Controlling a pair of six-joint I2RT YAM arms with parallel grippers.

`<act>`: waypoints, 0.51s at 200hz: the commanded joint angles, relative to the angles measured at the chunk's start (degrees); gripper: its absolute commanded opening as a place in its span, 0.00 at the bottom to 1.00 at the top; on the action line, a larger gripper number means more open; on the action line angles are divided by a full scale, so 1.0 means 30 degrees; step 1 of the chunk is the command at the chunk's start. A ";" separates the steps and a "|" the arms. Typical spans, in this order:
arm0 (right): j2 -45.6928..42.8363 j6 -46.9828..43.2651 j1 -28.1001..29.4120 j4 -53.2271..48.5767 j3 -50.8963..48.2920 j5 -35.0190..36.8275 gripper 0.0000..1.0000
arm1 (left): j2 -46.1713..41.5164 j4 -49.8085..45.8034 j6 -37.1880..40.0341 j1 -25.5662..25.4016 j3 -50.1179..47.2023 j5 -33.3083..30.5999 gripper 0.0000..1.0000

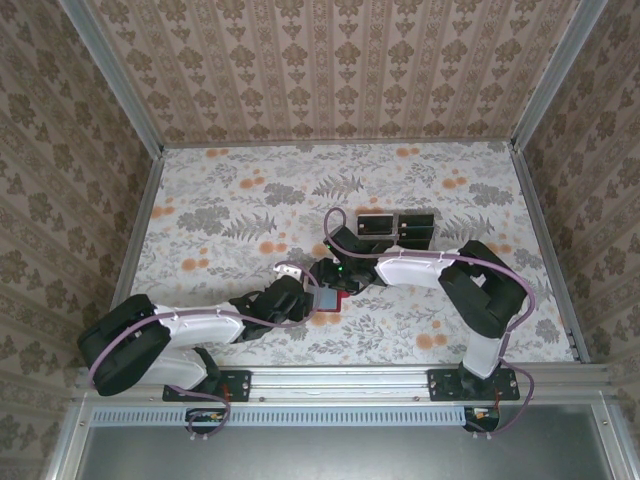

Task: Put the credit cards into the card holder
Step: Flip over the card slot on the card holder.

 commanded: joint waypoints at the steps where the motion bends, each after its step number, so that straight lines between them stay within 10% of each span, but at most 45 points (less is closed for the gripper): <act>1: 0.0489 -0.0130 -0.0057 0.0123 0.0581 -0.0682 0.57 | 0.0223 -0.0063 -0.0401 -0.0105 -0.0310 -0.0205 0.52; 102: -0.0134 -0.0277 0.0039 -0.0255 0.1517 -0.1128 0.56 | -0.3693 -0.2605 0.0386 0.0224 -0.0149 -0.0597 0.77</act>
